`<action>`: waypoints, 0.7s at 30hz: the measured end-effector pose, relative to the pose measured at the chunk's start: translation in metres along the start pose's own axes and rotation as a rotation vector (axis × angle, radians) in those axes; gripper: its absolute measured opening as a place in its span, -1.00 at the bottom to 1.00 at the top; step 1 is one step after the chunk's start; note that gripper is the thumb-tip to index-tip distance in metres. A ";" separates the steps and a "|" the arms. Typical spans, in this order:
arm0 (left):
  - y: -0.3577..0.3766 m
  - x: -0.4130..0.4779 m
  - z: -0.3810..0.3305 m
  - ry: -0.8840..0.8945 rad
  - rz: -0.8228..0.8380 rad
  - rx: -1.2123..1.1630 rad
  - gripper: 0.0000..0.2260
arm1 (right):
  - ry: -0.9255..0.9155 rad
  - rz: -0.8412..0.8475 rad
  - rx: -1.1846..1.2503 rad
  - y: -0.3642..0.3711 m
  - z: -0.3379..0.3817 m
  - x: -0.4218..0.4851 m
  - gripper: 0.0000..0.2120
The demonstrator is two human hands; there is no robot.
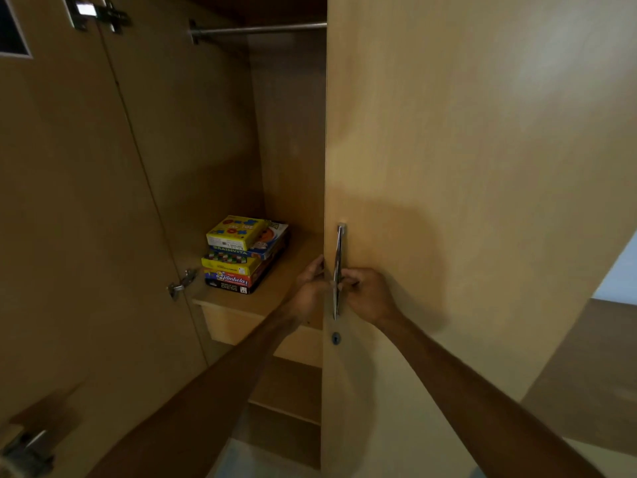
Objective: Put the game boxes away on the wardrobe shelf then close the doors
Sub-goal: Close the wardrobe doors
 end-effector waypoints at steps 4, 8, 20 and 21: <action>-0.001 0.011 0.002 -0.024 -0.017 -0.039 -0.58 | 0.007 0.034 -0.001 0.002 -0.008 0.005 -0.74; -0.018 0.007 0.017 0.000 -0.086 0.030 -0.72 | 0.043 -0.044 -0.026 -0.002 -0.012 -0.007 -0.85; -0.154 -0.134 0.099 -0.070 -0.586 0.176 -0.79 | -0.013 0.228 0.043 0.119 0.019 -0.056 -0.85; -0.173 -0.158 0.104 -0.085 -0.644 0.207 -0.80 | -0.027 0.283 0.064 0.144 0.032 -0.060 -0.85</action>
Point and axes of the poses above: each hand's wrist, its own x-axis towards the middle knuckle, its own y-axis out of the palm, z = x × y, the point moved 6 cm from there along x, towards the middle knuckle, and after that the axes turned 4 degrees about x, right-handed, at the moved point
